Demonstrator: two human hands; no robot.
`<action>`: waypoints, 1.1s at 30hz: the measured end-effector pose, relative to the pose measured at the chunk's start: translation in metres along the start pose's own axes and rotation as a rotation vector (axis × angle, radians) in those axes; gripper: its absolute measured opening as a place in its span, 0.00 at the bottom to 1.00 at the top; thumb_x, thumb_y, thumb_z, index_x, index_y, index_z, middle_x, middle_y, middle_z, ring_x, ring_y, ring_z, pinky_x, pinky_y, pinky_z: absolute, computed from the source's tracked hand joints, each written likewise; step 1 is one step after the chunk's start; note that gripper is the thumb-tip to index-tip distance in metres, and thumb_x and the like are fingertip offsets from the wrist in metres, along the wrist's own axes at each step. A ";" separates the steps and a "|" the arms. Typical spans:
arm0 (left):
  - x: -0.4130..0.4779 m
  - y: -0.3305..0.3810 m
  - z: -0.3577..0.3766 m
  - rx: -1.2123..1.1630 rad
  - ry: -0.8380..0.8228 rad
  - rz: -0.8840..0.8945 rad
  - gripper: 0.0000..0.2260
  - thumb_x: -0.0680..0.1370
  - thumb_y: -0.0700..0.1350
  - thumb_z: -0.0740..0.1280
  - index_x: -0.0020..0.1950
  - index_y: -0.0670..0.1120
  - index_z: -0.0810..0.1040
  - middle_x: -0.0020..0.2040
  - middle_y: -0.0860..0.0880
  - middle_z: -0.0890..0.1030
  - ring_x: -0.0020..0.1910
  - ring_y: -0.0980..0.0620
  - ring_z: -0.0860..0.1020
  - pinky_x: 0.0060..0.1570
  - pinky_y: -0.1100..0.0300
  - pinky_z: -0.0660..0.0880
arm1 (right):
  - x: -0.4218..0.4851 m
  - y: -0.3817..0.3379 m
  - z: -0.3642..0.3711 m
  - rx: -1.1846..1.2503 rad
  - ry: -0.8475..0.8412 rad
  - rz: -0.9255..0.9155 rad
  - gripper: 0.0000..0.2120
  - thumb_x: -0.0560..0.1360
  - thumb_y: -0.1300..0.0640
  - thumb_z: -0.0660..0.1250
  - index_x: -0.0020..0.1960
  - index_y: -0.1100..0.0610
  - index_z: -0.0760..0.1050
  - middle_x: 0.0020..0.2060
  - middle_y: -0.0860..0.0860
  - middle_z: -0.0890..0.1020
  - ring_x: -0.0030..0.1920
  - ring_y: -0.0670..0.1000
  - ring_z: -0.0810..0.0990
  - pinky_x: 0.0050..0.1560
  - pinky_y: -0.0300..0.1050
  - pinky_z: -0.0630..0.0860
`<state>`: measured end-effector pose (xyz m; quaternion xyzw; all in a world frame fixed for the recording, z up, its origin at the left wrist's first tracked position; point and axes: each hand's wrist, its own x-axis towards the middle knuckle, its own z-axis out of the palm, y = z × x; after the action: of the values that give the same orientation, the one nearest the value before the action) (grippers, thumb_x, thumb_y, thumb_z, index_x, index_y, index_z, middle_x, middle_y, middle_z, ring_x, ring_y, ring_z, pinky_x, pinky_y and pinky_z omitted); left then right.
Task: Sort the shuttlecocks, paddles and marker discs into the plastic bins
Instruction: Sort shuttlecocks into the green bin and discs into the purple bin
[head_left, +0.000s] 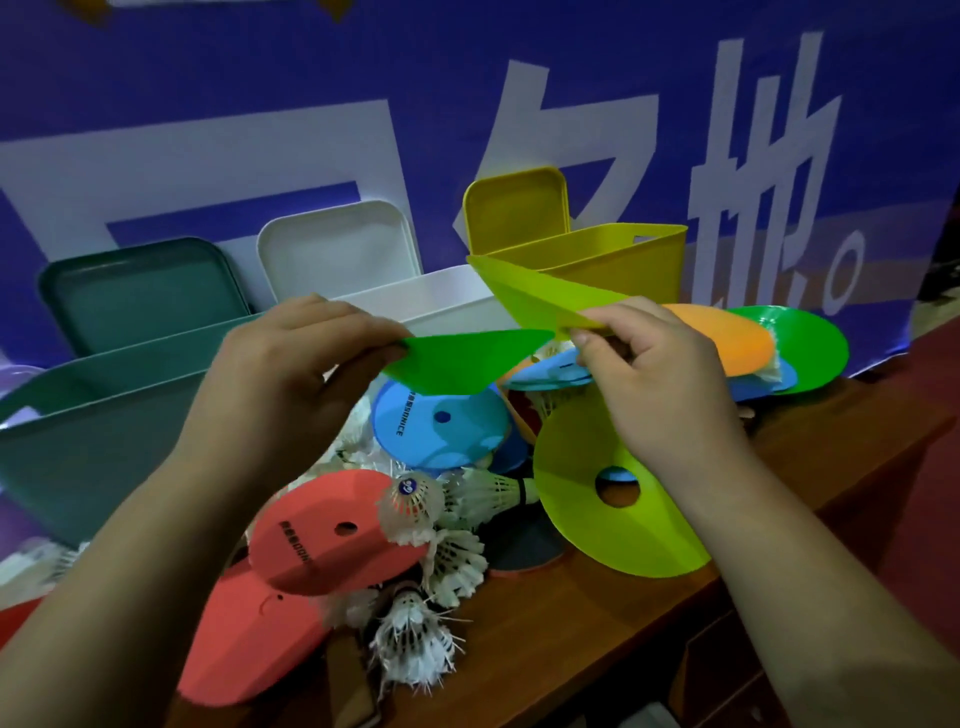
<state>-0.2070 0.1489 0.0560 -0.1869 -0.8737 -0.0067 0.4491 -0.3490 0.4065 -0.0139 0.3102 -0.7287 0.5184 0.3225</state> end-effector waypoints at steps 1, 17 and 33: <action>0.002 -0.005 -0.002 0.015 0.030 -0.011 0.08 0.81 0.43 0.71 0.57 0.43 0.87 0.49 0.51 0.85 0.47 0.47 0.82 0.48 0.51 0.78 | 0.003 0.000 0.003 0.002 0.009 0.004 0.07 0.81 0.60 0.71 0.57 0.55 0.86 0.47 0.45 0.82 0.50 0.46 0.79 0.50 0.38 0.73; 0.019 -0.121 0.054 0.121 -0.141 -0.477 0.10 0.81 0.47 0.72 0.61 0.51 0.87 0.58 0.47 0.87 0.56 0.45 0.84 0.56 0.57 0.77 | 0.063 0.006 0.055 -0.031 -0.071 0.007 0.08 0.83 0.57 0.68 0.56 0.52 0.86 0.46 0.46 0.80 0.47 0.45 0.76 0.44 0.29 0.69; 0.008 -0.141 0.083 0.262 -0.590 -0.449 0.18 0.86 0.59 0.57 0.38 0.53 0.65 0.34 0.52 0.71 0.39 0.44 0.72 0.40 0.52 0.64 | 0.150 0.038 0.149 -0.518 -0.854 -0.025 0.21 0.84 0.33 0.53 0.76 0.27 0.66 0.82 0.44 0.62 0.81 0.60 0.60 0.79 0.64 0.57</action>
<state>-0.3227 0.0351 0.0345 0.0739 -0.9779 0.0607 0.1859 -0.4909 0.2569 0.0453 0.4132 -0.8967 0.1431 0.0683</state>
